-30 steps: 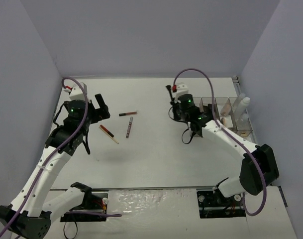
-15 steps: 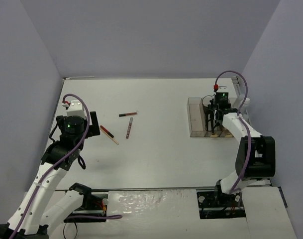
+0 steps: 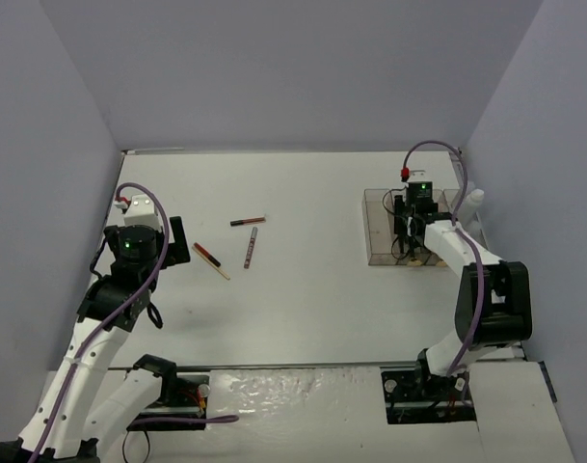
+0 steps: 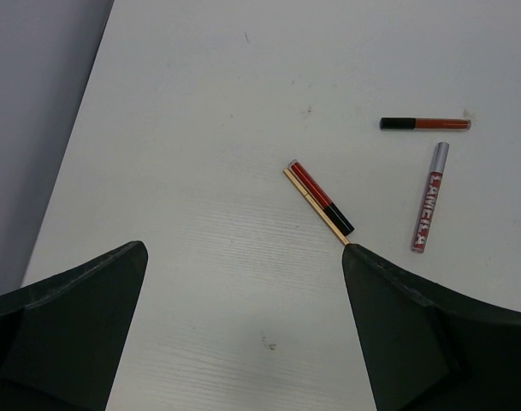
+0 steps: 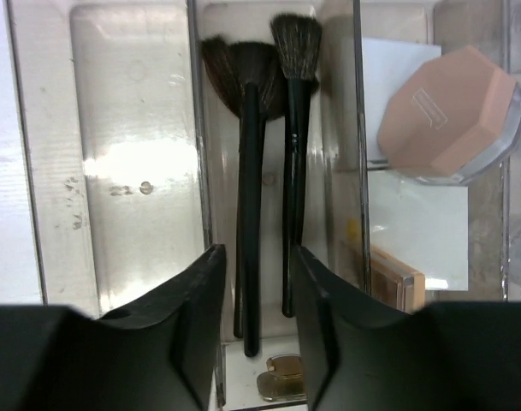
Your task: Organize the makeup
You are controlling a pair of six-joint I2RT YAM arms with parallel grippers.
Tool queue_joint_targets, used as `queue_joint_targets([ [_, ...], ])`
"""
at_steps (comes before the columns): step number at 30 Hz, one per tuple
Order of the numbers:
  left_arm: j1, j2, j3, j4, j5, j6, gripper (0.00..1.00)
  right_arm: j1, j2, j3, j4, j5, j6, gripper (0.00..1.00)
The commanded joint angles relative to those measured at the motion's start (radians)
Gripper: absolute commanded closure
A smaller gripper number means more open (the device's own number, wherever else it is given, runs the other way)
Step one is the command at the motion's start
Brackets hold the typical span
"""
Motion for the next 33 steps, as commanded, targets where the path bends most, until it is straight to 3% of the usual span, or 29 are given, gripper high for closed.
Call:
queue_joint_targets([
  [1,0.020,0.000,0.004,0.054,0.017,0.007,0.03,0.000,-0.074,-0.014,0.041,0.068,0.008,0.43],
  [6,0.032,0.005,-0.003,0.057,0.028,0.001,0.03,0.033,-0.127,-0.005,0.027,0.103,0.042,0.29],
  [11,0.064,0.014,-0.001,0.062,0.059,-0.011,0.03,0.260,-0.189,0.087,0.016,0.040,0.078,0.26],
  [13,0.076,0.016,-0.001,0.062,0.062,-0.017,0.03,0.350,-0.168,0.113,0.023,0.081,0.142,0.26],
  [17,0.091,0.022,-0.003,0.060,0.071,-0.022,0.03,0.602,-0.033,0.183,0.121,0.261,0.275,0.25],
  [22,0.111,0.031,-0.008,0.062,0.087,-0.025,0.03,0.799,0.262,0.389,0.154,0.335,0.357,0.25],
  [26,0.121,0.037,-0.011,0.062,0.084,-0.024,0.03,0.874,0.466,0.522,0.163,0.368,0.393,0.28],
  [33,0.129,0.041,-0.014,0.063,0.100,-0.027,0.03,0.895,0.621,0.593,0.206,0.423,0.453,0.37],
])
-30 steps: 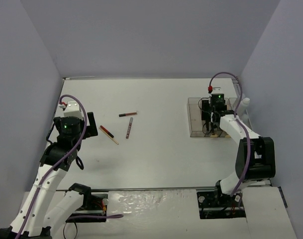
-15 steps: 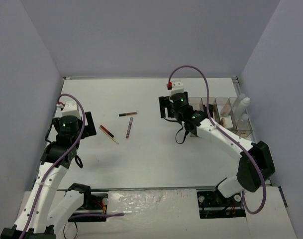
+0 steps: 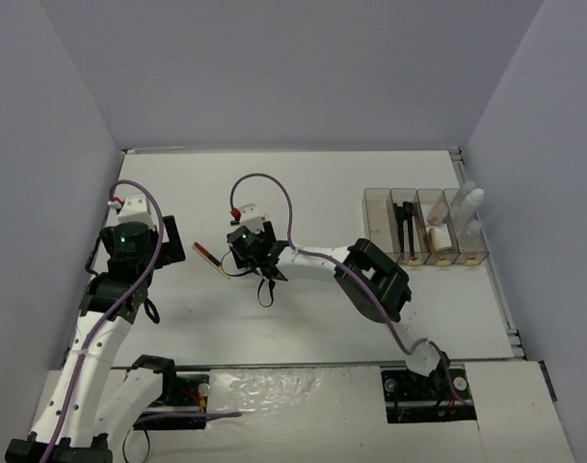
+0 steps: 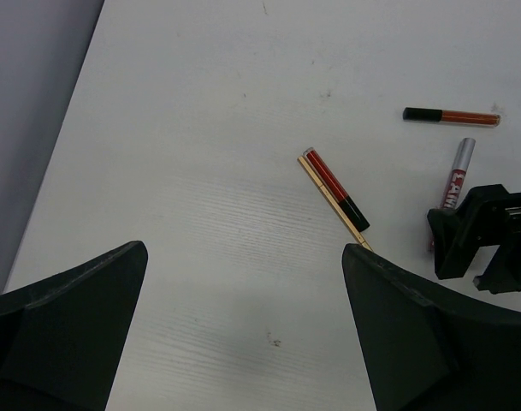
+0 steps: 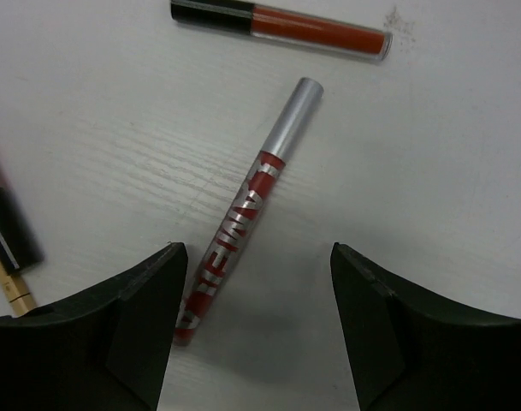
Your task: Organize the makeup
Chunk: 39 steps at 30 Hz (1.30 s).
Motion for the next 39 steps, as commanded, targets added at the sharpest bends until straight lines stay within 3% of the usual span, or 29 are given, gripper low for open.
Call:
queue_joint_targets([
  [1,0.010,0.009,0.014,0.055,0.016,-0.015,0.03,-0.014,0.018,0.054,0.088,0.101,0.064,0.39],
  [7,0.018,0.012,0.016,0.058,0.030,-0.018,0.03,-0.014,0.051,0.030,0.103,0.074,0.052,0.53],
  [9,0.018,0.009,0.015,0.055,0.030,-0.020,0.03,-0.014,0.038,-0.002,0.103,0.072,0.060,0.66],
  [16,0.018,0.010,0.014,0.058,0.034,-0.020,0.03,-0.016,-0.119,-0.204,0.105,0.045,0.052,0.99],
  [24,0.019,0.016,0.014,0.061,0.048,-0.021,0.03,-0.071,-0.508,-0.429,0.053,0.016,-0.142,1.00],
  [30,0.023,0.018,0.014,0.062,0.053,-0.023,0.03,-0.340,-0.790,-0.526,-0.020,-0.099,-0.283,1.00],
  [33,0.024,0.020,0.012,0.062,0.061,-0.022,0.03,-0.526,-0.836,-0.571,-0.014,-0.212,-0.328,1.00],
  [39,0.024,0.021,0.013,0.064,0.062,-0.016,0.03,-0.699,-0.754,-0.599,0.056,-0.345,-0.370,1.00],
])
